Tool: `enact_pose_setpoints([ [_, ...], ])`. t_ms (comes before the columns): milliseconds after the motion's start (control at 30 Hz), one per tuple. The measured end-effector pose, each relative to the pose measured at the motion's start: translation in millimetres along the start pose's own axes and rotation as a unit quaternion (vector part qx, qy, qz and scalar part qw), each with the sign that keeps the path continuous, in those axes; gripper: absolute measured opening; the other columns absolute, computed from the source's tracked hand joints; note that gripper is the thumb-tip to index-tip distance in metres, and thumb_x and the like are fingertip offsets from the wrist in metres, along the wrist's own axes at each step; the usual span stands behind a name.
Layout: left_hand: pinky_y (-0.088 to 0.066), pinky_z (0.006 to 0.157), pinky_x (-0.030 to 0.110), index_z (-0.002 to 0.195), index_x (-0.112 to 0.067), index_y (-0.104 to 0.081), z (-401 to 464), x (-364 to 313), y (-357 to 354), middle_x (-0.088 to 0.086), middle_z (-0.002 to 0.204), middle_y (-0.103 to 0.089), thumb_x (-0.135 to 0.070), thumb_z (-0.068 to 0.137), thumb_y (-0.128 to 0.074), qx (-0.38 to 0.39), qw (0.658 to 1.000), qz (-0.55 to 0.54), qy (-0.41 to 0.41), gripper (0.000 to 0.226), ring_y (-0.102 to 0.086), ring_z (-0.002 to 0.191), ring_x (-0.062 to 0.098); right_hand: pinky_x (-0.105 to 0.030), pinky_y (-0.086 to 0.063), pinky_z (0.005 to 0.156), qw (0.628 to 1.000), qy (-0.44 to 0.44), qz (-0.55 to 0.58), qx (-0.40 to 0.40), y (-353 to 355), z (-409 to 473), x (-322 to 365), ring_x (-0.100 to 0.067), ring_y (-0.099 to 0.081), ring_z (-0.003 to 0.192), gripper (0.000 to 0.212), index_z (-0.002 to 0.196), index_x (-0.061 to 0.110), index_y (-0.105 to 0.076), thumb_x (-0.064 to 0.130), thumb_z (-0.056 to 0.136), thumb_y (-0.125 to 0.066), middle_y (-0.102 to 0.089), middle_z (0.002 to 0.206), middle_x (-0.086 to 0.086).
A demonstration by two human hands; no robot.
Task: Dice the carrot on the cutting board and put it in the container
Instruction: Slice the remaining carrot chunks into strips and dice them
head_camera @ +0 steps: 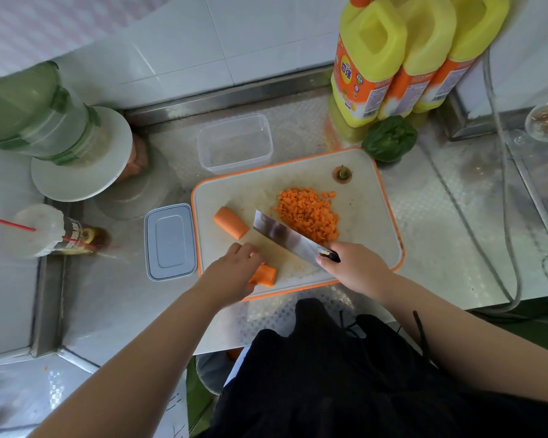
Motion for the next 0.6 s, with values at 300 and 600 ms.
enact_pose_setpoints([
  [300,-0.06,0.065,0.039,0.123,-0.013,-0.058,19,-16,16,0.01,0.118,-0.058,-0.02,0.068,-0.084,-0.09,0.995,-0.038,-0.024,0.061,-0.057,0.106,0.032,-0.025,-0.031,0.052,0.998,-0.025,-0.05,-0.002,4,0,-1,-0.011,-0.043,0.057,0.035,0.069,0.023,-0.036,0.043,0.096,-0.045,-0.045,0.066,0.004],
  [600,-0.054,0.071,0.048,0.113,-0.017,-0.057,-3,-1,6,0.006,0.127,-0.047,-0.03,0.087,-0.072,-0.114,0.977,-0.125,0.132,0.033,-0.048,0.115,0.029,-0.03,-0.033,0.051,0.992,0.02,-0.121,0.012,-3,-10,17,-0.018,-0.048,0.061,0.038,0.067,0.022,-0.036,0.041,0.099,-0.039,-0.047,0.065,0.002],
])
Point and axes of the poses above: each hand's wrist, its own z-axis towards the middle knuckle, its own y-axis out of the back of the hand, x = y × z, the point moved 10 cm from there along z, towards the middle knuckle
